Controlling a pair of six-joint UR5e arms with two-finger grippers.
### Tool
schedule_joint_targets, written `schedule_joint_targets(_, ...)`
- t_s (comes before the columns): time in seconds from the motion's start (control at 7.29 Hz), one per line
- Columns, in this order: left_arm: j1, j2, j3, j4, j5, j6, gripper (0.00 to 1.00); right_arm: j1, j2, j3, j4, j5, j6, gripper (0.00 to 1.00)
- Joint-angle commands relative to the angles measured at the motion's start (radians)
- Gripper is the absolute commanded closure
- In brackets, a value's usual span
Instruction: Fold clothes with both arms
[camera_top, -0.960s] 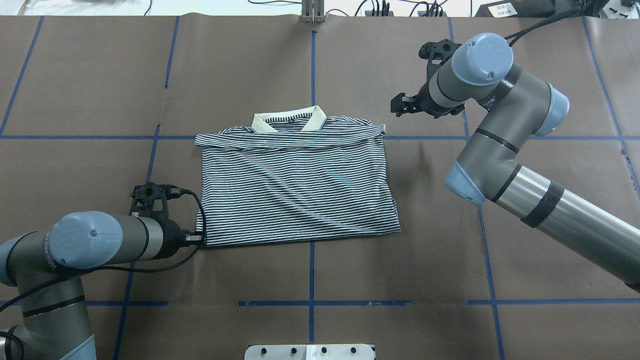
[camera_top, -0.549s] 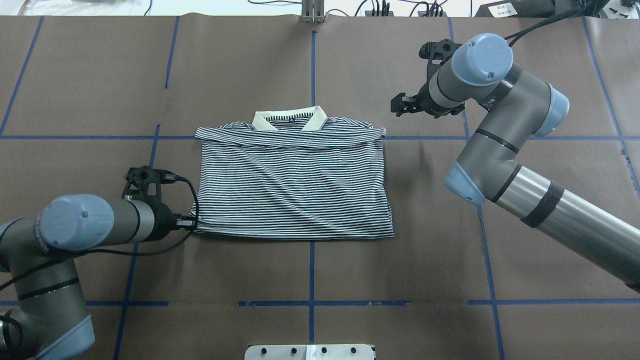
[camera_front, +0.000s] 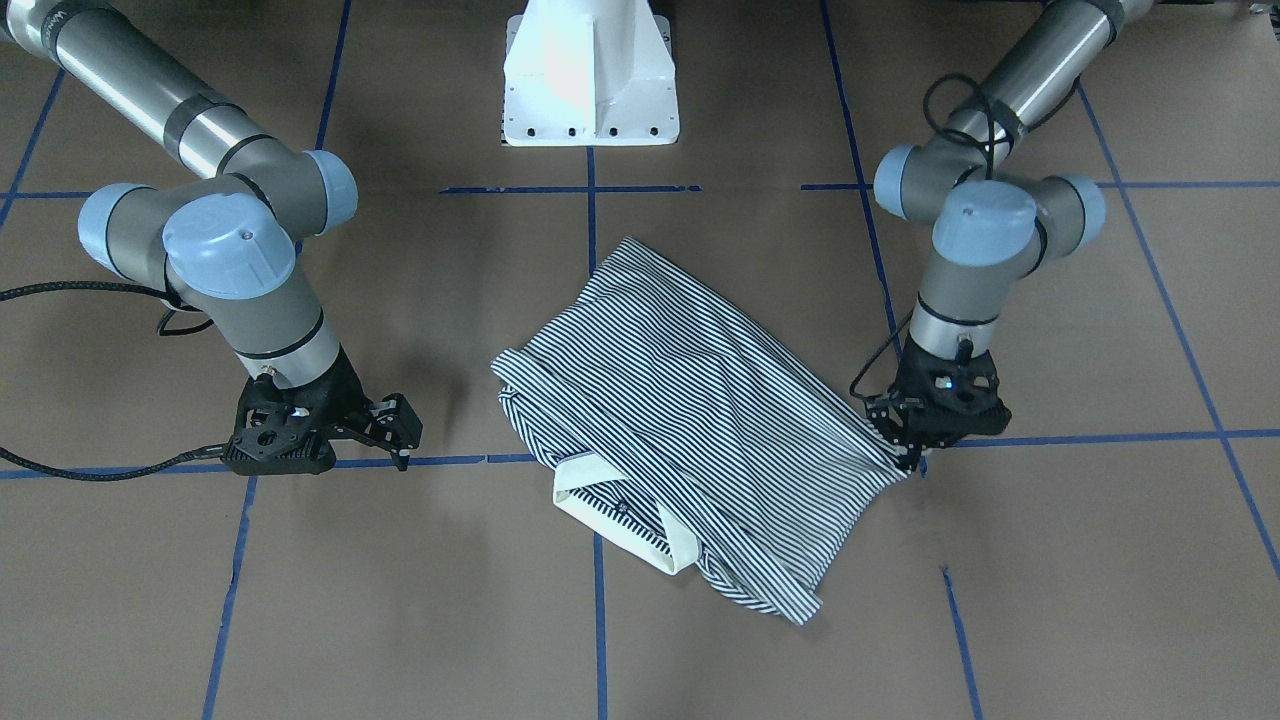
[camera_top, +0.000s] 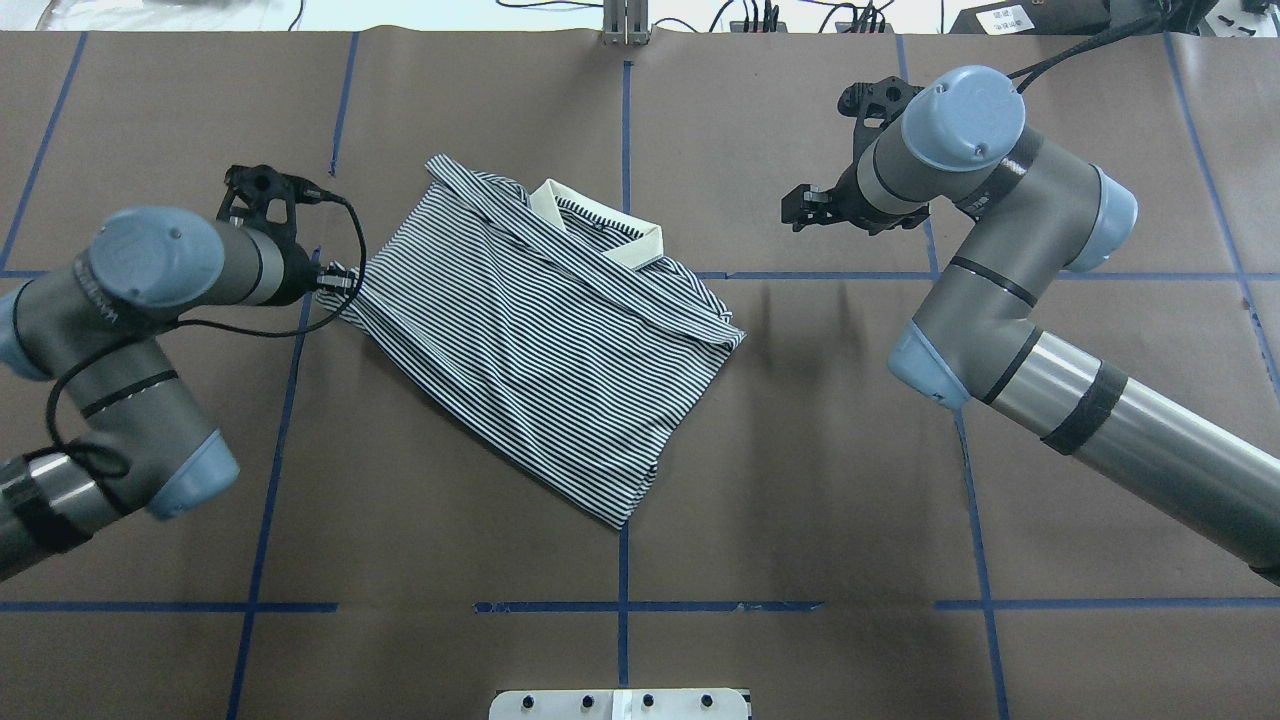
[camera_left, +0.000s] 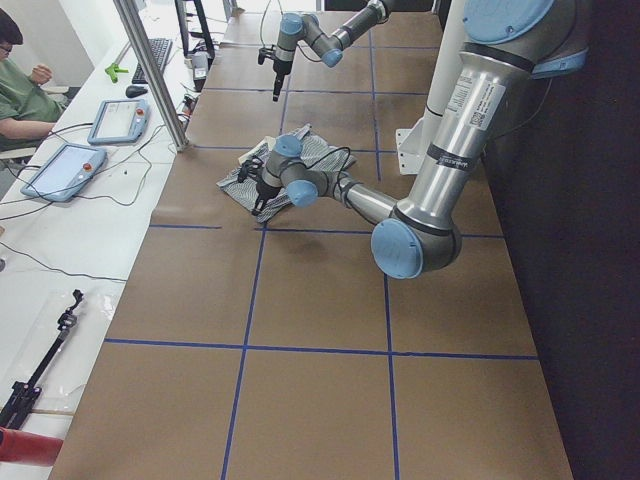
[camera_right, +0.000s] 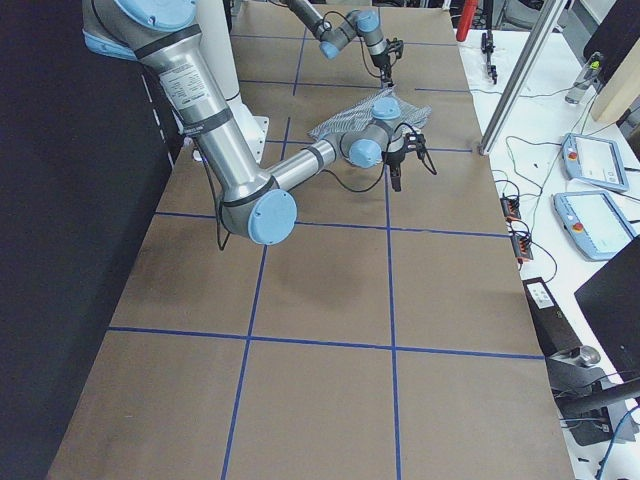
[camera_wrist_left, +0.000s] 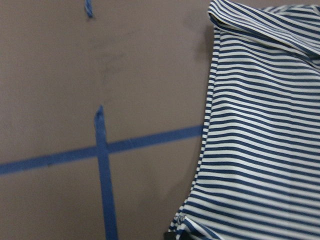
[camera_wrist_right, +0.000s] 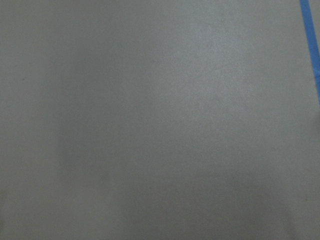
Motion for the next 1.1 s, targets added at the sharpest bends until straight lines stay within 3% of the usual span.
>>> schedule_joint_targets(0.0, -0.109, -0.190, 0.314, -0.109, 0.003, 0.102, 1.00, 0.002, 0.000, 0.000, 0.000, -0.002, 0.003, 0.00)
schedule_joint_targets(0.14, -0.118, -0.211, 0.387, -0.165, 0.026, 0.120, 1.00, 0.005, 0.000, 0.001, 0.000, -0.002, 0.003, 0.00)
schedule_joint_targets(0.27, -0.123, -0.209, 0.387, -0.177, 0.031, 0.138, 1.00, 0.006, 0.000, 0.002, 0.000, -0.002, 0.003, 0.00)
schedule_joint_targets(0.41, -0.123, -0.190, 0.384, -0.195, 0.028, 0.147, 0.26, 0.002, 0.005, 0.000, 0.000, -0.006, 0.015, 0.00)
schedule_joint_targets(0.55, -0.136, -0.166, 0.378, -0.250, 0.020, 0.241, 0.00, -0.014, 0.015, -0.003, 0.000, -0.014, 0.070, 0.00)
schedule_joint_targets(0.69, -0.173, -0.164, 0.364, -0.249, -0.024, 0.331, 0.00, -0.041, 0.052, -0.012, -0.003, -0.037, 0.151, 0.01)
schedule_joint_targets(0.82, -0.195, -0.153, 0.360, -0.256, -0.090, 0.354, 0.00, -0.061, 0.116, -0.046, -0.008, -0.087, 0.264, 0.17)
schedule_joint_targets(0.96, -0.195, -0.141, 0.340, -0.255, -0.095, 0.353, 0.00, -0.079, 0.205, -0.130, -0.005, -0.101, 0.364, 0.35)
